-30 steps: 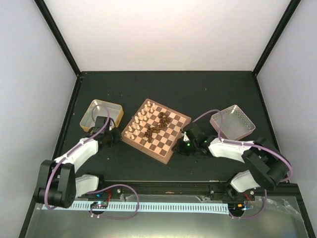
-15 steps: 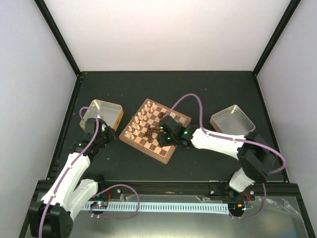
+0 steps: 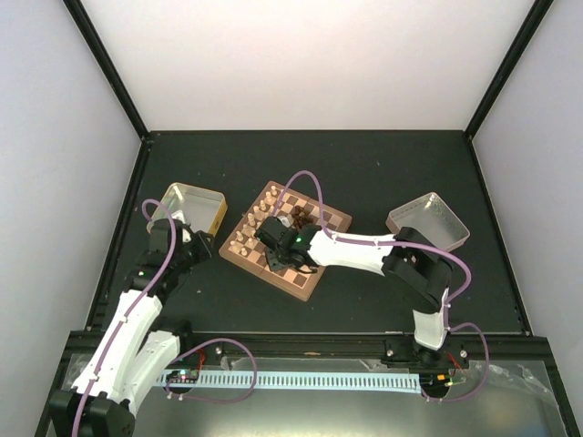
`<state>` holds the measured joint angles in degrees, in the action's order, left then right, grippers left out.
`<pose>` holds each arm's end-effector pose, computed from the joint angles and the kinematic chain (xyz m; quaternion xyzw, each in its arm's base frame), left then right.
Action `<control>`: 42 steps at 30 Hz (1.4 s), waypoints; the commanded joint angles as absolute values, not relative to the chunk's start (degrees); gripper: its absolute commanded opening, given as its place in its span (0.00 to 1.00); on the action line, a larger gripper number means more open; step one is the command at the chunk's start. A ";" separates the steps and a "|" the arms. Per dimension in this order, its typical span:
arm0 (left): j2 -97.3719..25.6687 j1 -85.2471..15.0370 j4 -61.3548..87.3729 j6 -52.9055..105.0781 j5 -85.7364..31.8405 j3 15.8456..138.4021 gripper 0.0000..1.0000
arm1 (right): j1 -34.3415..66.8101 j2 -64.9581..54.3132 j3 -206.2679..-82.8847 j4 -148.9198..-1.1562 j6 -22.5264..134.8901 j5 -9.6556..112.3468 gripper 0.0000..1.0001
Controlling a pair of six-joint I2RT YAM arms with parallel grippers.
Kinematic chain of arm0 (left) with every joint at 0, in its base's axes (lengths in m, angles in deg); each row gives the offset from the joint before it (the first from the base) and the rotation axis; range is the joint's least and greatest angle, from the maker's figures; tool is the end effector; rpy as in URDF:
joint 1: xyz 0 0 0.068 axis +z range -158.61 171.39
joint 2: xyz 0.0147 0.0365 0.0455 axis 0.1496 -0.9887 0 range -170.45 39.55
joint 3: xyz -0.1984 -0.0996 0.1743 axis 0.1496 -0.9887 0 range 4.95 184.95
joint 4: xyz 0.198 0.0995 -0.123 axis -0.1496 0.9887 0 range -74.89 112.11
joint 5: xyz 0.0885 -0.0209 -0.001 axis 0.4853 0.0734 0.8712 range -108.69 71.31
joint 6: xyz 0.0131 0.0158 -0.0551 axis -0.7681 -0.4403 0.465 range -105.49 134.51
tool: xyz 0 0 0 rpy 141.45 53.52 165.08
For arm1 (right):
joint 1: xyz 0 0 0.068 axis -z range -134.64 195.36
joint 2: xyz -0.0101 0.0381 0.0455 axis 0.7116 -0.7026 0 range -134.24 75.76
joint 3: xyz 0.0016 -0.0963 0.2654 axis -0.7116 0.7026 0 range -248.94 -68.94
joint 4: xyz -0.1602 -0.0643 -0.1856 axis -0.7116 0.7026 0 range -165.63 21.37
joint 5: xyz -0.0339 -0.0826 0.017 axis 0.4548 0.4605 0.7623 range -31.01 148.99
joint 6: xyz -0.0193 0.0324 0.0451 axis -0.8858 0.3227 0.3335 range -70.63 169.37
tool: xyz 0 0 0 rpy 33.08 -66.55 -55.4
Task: Set up the chess pieces on the board
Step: Pick up the chess piece from the chessboard.
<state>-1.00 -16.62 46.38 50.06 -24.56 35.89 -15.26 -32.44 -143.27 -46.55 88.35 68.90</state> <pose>0.1412 -0.0243 0.2349 -0.1955 0.8873 -0.1973 0.3681 0.1966 0.3345 0.1884 -0.1620 0.9552 0.1238 0.2146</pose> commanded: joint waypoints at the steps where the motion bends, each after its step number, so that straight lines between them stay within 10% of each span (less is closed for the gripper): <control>1: -0.43 -16.96 47.10 48.73 -26.62 37.99 0.34 | -15.90 -34.69 -145.58 -43.75 88.08 72.17 0.42; 27: -0.27 -16.96 42.50 46.98 -39.45 37.71 0.44 | -15.40 -30.13 -136.03 -52.37 85.44 70.72 0.05; 42: -8.07 -21.20 21.62 56.82 -58.71 30.75 0.56 | -7.12 -14.61 -116.05 -78.90 71.72 57.62 0.01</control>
